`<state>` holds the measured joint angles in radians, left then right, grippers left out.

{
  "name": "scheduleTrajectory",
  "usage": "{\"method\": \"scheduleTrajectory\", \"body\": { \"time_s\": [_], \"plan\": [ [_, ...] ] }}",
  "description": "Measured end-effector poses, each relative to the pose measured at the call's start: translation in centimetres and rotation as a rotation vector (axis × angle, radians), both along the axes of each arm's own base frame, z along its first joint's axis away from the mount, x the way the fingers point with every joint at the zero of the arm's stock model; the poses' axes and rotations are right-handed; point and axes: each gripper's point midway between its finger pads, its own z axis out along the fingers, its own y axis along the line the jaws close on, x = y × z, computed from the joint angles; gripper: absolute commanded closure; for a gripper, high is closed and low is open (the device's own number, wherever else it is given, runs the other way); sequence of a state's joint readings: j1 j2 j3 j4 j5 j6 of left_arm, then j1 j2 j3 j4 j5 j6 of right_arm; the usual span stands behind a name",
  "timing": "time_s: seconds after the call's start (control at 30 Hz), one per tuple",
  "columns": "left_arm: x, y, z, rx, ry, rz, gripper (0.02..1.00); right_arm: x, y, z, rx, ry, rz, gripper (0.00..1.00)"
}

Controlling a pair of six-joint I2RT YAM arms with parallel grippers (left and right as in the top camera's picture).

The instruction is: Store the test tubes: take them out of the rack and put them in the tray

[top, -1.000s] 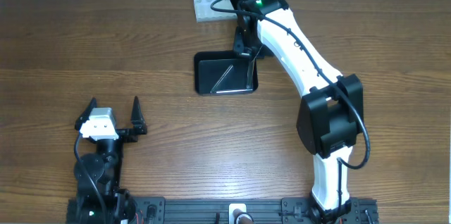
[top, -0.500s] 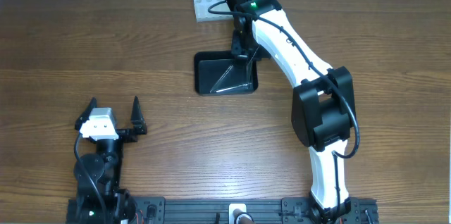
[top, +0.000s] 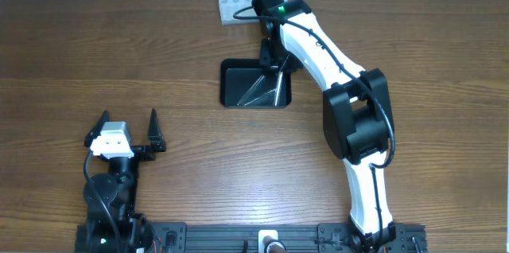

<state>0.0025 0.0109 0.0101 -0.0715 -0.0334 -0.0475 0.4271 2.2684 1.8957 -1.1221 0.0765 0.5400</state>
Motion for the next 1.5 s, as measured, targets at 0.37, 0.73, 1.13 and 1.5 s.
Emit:
{"method": "scheduleTrajectory", "body": {
  "time_s": [0.37, 0.73, 1.13, 1.5],
  "plan": [
    [0.0, 0.0, 0.0, 0.0, 0.0, 0.0, 0.02, 0.9, 0.8, 3.6, 0.013, -0.02, 0.026, 0.323],
    [0.0, 0.0, 0.0, 0.0, 0.0, 0.0, 0.02, 7.9, 1.7, 15.3, 0.086, -0.384, 0.077, 0.163],
    [0.0, 0.0, 0.0, 0.0, 0.0, 0.0, 0.02, 16.5, -1.4, 19.0, -0.077, -0.738, 0.113, 0.031],
    [0.0, 0.0, 0.0, 0.0, 0.0, 0.0, 0.023, 19.7, -0.6, 11.0, -0.135, -0.698, 0.165, 0.077]
  ]
}}
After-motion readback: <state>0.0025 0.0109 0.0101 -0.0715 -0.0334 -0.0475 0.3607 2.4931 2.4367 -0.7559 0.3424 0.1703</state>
